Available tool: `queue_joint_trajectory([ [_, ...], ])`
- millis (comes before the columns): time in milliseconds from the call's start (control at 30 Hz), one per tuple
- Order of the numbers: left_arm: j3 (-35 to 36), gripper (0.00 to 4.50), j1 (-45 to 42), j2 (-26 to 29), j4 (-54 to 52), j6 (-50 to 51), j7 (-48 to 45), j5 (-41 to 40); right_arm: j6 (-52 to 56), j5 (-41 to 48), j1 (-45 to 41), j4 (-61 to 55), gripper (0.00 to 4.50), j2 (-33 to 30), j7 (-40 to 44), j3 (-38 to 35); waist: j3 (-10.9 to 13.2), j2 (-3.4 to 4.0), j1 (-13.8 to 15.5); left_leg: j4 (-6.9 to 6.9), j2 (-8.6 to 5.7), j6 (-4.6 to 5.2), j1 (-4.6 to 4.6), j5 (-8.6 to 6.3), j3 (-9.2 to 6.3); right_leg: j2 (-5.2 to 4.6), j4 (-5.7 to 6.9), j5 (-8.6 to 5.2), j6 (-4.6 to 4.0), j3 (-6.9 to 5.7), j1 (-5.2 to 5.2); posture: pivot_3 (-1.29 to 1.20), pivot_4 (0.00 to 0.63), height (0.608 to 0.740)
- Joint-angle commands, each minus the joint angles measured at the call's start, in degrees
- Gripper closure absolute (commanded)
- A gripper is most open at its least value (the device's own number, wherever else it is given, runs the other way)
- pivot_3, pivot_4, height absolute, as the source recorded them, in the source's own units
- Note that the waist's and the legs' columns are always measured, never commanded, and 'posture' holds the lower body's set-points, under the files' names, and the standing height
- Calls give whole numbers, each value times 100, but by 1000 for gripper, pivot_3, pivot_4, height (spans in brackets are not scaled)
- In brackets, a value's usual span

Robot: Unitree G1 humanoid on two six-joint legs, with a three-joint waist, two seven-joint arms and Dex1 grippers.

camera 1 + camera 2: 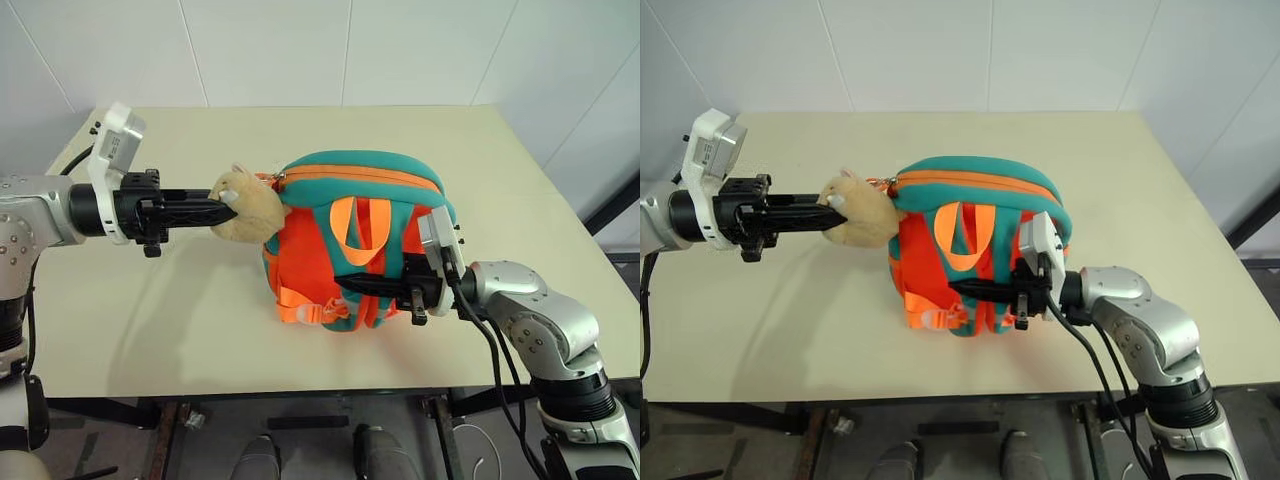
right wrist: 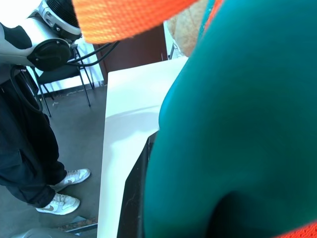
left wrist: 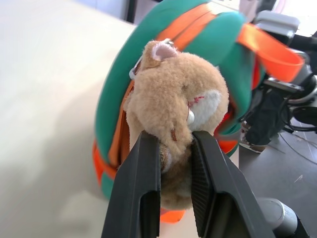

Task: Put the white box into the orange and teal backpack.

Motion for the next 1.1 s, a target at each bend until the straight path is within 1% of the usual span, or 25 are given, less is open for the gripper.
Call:
queue_joint_trajectory([
  [33,95,4045,-17,176,253,-20,-2,239,-2,153,66,-236,4500,-88,-24,-206,0,0,0,0,0,0,0,0,0,0,0,0,0,0,0,0,150,740],
  [133,22,4046,-42,203,496,-8,-35,380,-5,157,94,-257,4500,-87,-51,-213,0,0,0,0,0,0,1,0,0,0,0,0,-1,0,0,0,150,740],
  [233,-265,4046,88,287,730,-130,-171,681,-18,165,113,-262,4500,-105,-57,-218,0,0,-2,1,1,0,1,0,1,0,0,0,-1,0,0,0,150,740],
  [433,-592,4063,125,222,774,-76,-230,936,-36,164,110,-260,4500,-124,-67,-229,0,0,0,1,1,0,0,0,2,0,0,-1,-3,0,0,0,150,740],
  [533,-929,4063,183,246,914,-260,-336,1281,-32,174,124,-282,4500,-134,-73,-239,0,0,0,0,1,0,1,0,2,0,0,-1,-3,0,0,0,150,740],
  [667,-1596,4063,329,322,964,-703,-610,1922,-30,186,138,-296,4500,-152,-68,-244,0,0,-4,0,1,0,2,0,4,0,0,-1,-3,0,0,0,150,740],
  [800,-1849,4064,240,24,975,-784,-823,2021,-12,198,107,-285,4500,-179,-56,-230,0,0,5,1,2,0,0,0,4,0,-1,-2,-5,0,0,0,150,740],
  [900,-2230,4064,227,-134,1102,-1130,-853,2477,18,220,80,-296,4500,-187,-80,-216,0,0,2,1,2,0,1,0,5,0,-1,-2,-5,0,0,0,150,740],
  [1033,-2433,4064,102,-387,1322,-1367,-838,2824,132,292,63,-320,4500,-170,-187,-245,-1,-1,11,1,2,0,1,-1,5,0,0,-2,-5,0,0,0,150,740],
  [1100,-2411,4064,61,-496,1422,-1446,-845,2899,189,336,47,-330,4500,-172,-237,-266,-1,-2,13,3,2,1,1,0,5,-1,0,-2,-4,1,1,0,150,740],
])
